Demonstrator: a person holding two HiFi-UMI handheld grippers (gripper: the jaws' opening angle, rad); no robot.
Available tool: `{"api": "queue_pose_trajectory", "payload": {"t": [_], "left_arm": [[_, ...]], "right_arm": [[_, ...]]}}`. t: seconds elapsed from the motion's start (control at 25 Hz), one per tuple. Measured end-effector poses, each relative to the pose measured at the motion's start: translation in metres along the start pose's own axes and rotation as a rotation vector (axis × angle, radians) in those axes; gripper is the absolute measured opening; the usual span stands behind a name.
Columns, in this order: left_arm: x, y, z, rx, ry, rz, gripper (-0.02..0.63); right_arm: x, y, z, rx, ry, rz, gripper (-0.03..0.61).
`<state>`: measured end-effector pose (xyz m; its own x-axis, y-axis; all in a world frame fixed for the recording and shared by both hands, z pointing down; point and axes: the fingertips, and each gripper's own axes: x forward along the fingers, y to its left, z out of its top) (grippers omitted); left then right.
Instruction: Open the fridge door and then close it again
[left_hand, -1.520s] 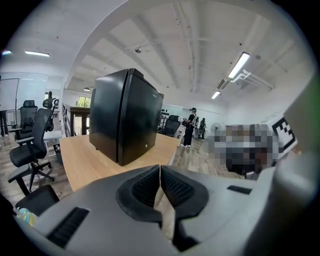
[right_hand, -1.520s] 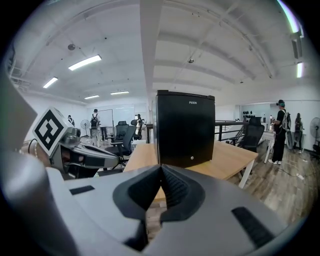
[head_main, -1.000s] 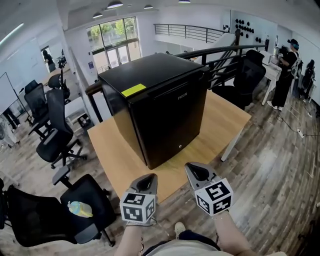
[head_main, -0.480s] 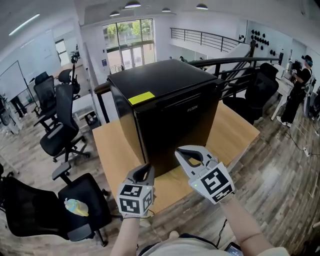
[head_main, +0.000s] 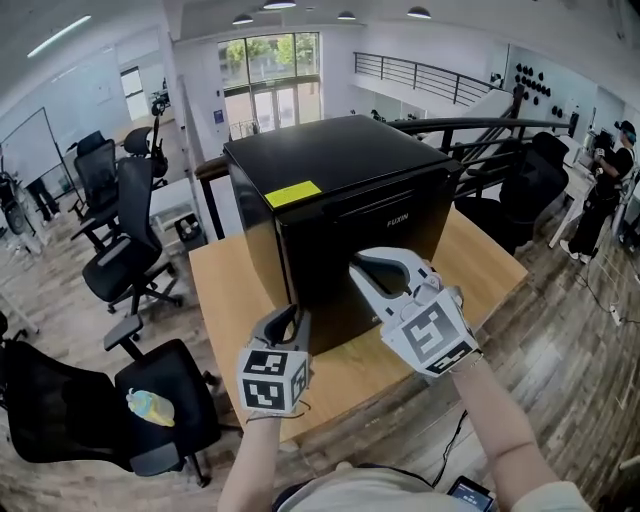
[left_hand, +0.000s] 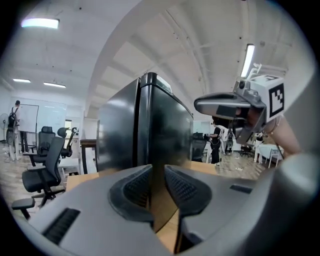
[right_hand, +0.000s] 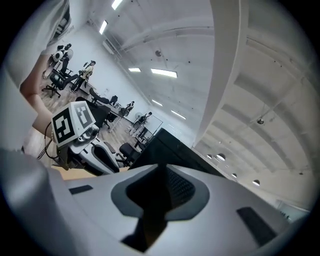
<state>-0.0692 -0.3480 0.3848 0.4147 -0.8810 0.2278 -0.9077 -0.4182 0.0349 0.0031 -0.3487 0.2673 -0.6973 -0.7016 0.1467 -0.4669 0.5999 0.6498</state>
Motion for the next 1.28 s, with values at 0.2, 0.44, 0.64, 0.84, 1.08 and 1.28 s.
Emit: {"api": "queue_pose_trajectory", "payload": {"t": [0.2, 0.44, 0.64, 0.84, 1.08, 1.28], "left_arm": [[0.011, 0.008, 0.000, -0.022, 0.001, 0.027, 0.116], [0.021, 0.014, 0.000, -0.037, 0.000, 0.035, 0.129], [0.029, 0.018, 0.000, -0.036, 0.000, 0.046, 0.137], [0.033, 0.020, 0.000, -0.026, 0.001, 0.039, 0.141], [0.038, 0.020, 0.000, -0.022, -0.001, 0.009, 0.155], [0.040, 0.021, 0.001, -0.012, -0.003, -0.017, 0.160]], "right_arm": [[0.009, -0.022, 0.005, -0.030, -0.025, -0.001, 0.108], [0.020, -0.041, 0.006, -0.044, -0.041, 0.002, 0.178], [0.028, -0.046, 0.003, -0.104, -0.026, 0.038, 0.212], [0.034, -0.049, -0.002, -0.152, -0.009, 0.063, 0.222], [0.042, -0.043, -0.005, -0.206, -0.003, 0.106, 0.223], [0.046, -0.048, -0.003, -0.199, -0.023, 0.103, 0.186]]}}
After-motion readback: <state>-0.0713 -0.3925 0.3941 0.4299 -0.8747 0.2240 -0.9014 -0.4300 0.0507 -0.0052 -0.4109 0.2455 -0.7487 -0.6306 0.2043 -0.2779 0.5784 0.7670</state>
